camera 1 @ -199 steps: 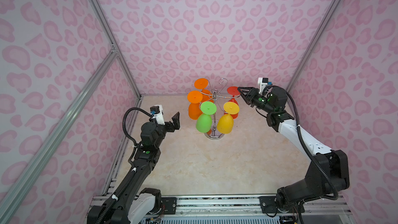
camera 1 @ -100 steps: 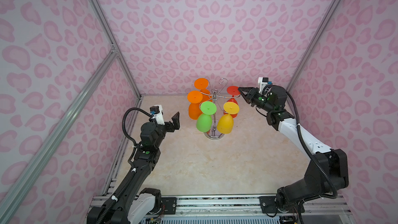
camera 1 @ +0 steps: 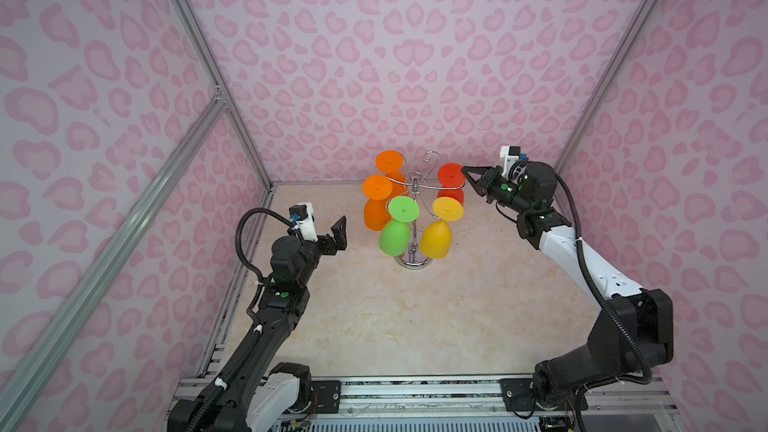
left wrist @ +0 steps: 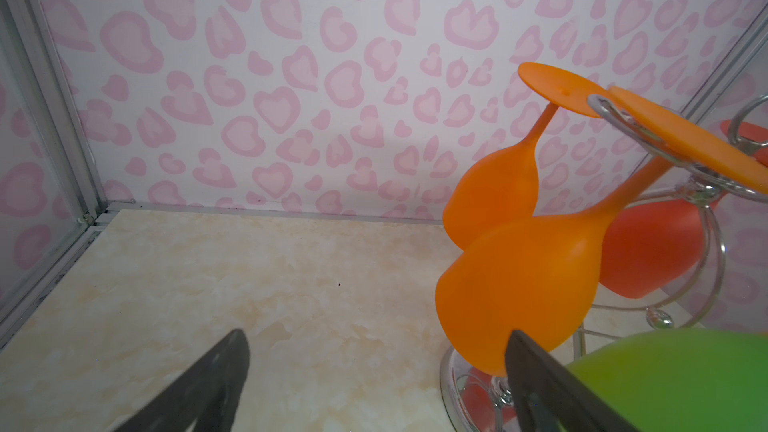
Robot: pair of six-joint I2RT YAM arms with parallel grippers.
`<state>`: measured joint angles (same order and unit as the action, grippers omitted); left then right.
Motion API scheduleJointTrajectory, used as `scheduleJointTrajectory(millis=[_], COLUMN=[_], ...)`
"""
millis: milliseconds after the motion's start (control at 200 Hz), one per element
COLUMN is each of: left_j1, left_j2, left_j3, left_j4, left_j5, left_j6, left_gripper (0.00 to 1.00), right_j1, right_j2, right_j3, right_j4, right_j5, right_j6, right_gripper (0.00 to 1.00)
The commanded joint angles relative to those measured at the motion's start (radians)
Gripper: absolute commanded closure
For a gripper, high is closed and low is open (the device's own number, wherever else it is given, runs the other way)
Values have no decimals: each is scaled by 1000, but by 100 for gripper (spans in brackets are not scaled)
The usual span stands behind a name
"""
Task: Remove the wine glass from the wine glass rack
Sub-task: 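Close the right gripper on the red glass's foot at the rack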
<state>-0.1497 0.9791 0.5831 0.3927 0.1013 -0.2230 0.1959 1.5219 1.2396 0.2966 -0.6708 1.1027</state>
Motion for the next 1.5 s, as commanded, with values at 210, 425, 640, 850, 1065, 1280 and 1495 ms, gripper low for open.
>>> scheduleJointTrajectory(millis=[210, 425, 640, 850, 1065, 1280, 1495], left_j1=[1, 1, 0, 0, 1, 1, 0], left_j2=[0, 4, 10, 12, 12, 15, 15], left_j3=[-4, 0, 6, 7, 11, 9, 7], left_j4=[6, 6, 4, 2, 0, 0, -1], left_j5=[1, 0, 2, 2, 3, 2, 2], left_j6=[11, 12, 12, 13, 14, 16, 15], left_gripper=[2, 3, 3, 3, 3, 3, 3], right_j1=[-12, -21, -28, -41, -57, -51, -29], right_j2=[14, -1, -12, -25, -52, -75, -86], right_j3=[1, 4, -5, -32, -60, -91, -98], right_j4=[27, 48, 86, 130, 134, 139, 147], right_j5=[-44, -59, -78, -81, -85, -101, -102], right_j6=[60, 114, 157, 187, 186, 193, 198], right_gripper=[100, 100, 100, 100, 100, 100, 100])
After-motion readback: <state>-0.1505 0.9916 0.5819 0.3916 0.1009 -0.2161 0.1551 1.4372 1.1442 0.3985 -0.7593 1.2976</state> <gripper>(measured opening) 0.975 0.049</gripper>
